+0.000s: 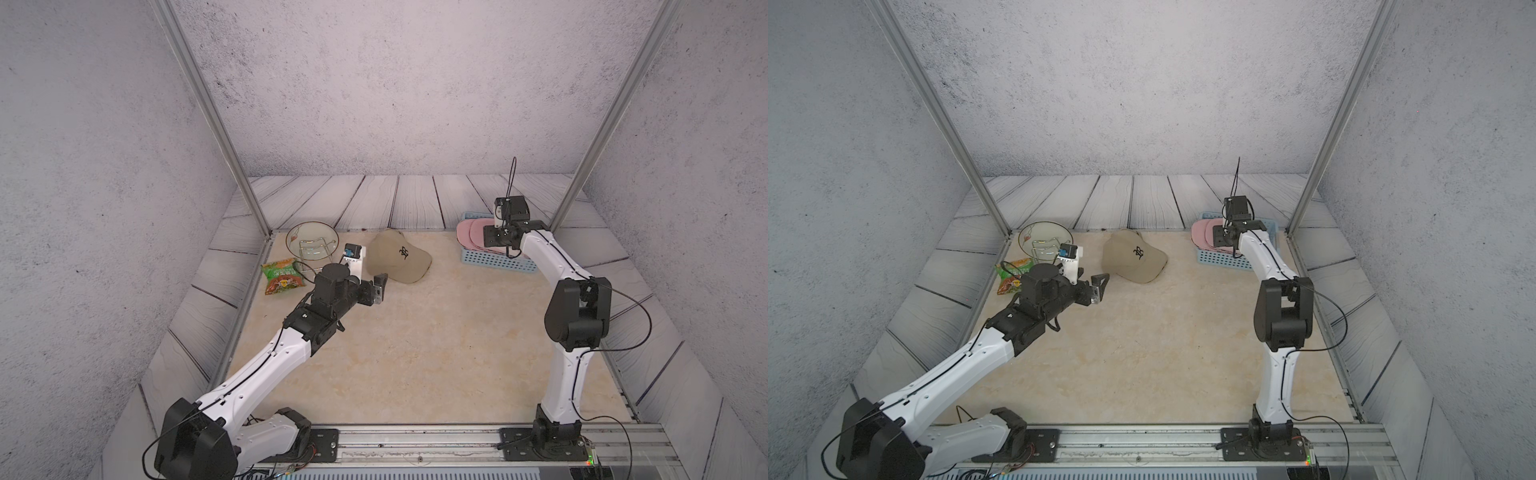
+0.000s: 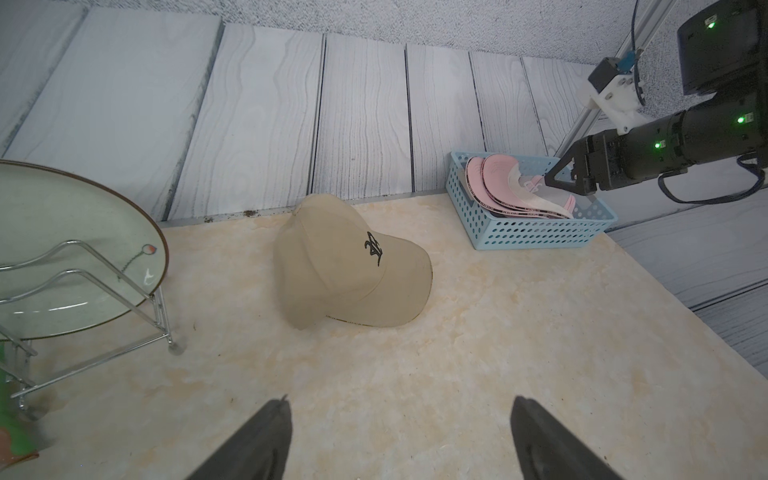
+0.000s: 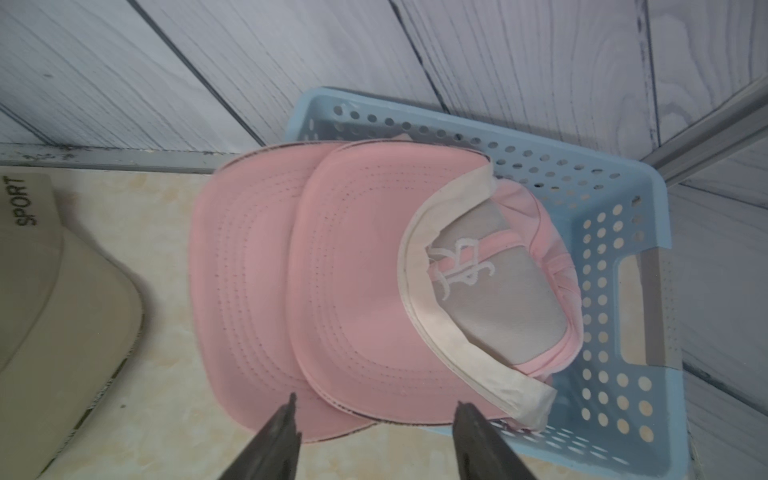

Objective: Turn the baseball cap inside out
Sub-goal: Pick up the baseball cap from the basket.

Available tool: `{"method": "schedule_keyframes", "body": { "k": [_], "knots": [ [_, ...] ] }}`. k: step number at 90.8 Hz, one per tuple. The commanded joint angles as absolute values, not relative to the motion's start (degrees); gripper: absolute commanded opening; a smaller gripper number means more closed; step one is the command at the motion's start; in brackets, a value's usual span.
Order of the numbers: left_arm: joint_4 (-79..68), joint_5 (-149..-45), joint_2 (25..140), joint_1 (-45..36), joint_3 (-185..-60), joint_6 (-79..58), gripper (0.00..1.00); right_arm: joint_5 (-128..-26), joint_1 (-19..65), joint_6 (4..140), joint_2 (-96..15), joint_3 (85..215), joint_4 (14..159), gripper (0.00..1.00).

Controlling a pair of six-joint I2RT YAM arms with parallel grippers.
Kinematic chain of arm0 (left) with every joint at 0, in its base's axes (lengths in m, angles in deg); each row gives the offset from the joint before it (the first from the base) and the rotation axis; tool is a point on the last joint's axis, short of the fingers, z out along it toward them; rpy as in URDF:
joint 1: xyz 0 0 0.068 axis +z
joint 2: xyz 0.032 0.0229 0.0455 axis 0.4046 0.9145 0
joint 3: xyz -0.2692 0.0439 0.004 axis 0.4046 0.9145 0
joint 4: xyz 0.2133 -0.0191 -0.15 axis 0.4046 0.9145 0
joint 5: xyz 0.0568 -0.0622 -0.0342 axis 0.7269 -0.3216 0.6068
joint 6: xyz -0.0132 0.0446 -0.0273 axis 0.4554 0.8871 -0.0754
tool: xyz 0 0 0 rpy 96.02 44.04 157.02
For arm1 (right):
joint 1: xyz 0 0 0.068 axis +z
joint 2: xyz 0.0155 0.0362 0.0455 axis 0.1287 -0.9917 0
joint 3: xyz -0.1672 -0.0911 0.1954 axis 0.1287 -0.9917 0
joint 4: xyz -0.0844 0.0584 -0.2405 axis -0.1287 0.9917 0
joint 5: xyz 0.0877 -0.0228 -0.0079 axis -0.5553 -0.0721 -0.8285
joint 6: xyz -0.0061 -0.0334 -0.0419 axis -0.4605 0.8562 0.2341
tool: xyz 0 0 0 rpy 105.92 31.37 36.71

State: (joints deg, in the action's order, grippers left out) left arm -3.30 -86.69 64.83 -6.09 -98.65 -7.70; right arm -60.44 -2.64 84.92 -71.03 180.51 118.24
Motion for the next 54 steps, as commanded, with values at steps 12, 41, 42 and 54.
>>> {"method": "schedule_keyframes", "body": {
  "k": [12, 41, 42, 54],
  "knots": [
    [-3.4, -88.2, 65.7, -5.5, -100.9, -8.0, 0.88, -62.1, -8.1, 84.5, -77.8, 185.2, 117.1, 0.62],
    [-3.5, -88.6, 66.6, -5.5, -100.7, -8.1, 0.88, -65.8, -13.9, 81.3, -88.2, 195.5, 119.8, 0.61],
    [-3.5, -88.5, 66.7, -5.5, -100.7, -8.0, 0.88, -66.2, -14.0, 81.4, -88.4, 195.7, 120.0, 0.61],
    [-3.6, -88.7, 67.1, -5.4, -100.9, -7.6, 0.88, -69.4, -14.2, 82.3, -90.4, 196.7, 120.7, 0.6]
  ]
}}
